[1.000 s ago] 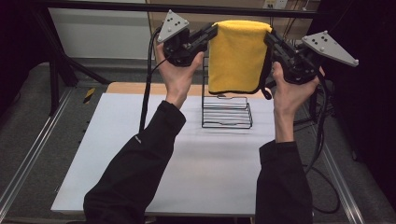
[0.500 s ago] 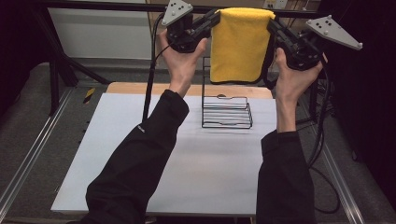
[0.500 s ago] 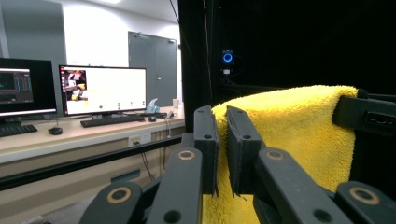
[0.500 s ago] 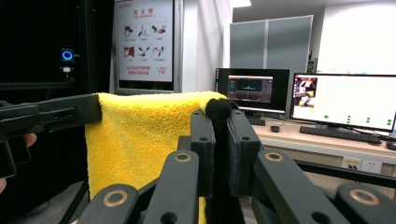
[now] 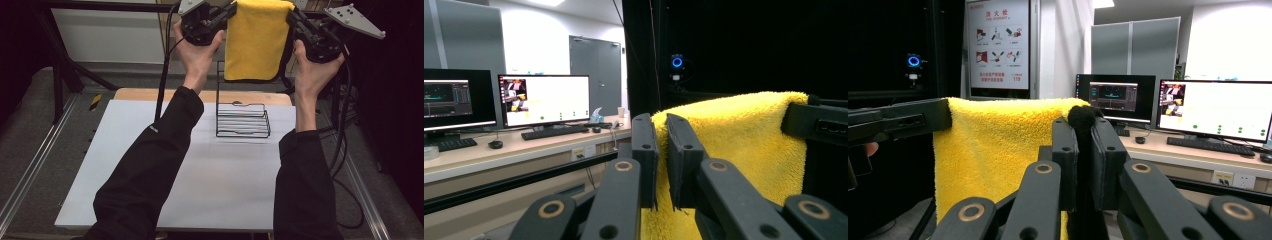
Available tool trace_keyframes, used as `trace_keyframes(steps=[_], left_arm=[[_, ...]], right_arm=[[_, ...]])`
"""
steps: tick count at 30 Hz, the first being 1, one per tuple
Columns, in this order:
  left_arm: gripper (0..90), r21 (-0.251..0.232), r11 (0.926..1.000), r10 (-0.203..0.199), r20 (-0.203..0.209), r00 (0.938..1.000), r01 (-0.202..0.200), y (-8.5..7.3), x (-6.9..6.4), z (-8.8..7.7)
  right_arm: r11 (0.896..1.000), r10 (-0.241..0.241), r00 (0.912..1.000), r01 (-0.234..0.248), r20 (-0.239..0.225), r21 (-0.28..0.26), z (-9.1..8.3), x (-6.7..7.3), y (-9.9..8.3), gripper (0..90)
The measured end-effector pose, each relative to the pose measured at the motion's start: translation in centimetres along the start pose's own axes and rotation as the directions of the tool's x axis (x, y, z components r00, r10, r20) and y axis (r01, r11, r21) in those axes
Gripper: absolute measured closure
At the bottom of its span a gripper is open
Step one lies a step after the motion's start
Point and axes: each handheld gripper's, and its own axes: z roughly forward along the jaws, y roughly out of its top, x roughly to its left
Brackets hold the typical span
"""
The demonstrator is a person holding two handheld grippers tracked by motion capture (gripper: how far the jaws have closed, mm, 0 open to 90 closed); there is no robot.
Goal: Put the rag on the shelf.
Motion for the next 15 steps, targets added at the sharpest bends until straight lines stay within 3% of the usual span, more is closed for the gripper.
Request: trace_keyframes(steps=[15], left_arm=[[83.3, 0.027, 0.9994, 0.024, -0.024, 0.9994, -0.024, -2.1, 2.3, 1.9]], right_arm=[[0.999, -0.008, 1.0, 0.008, -0.006, 0.032, 3.1, -1.1, -1.6, 82.9]])
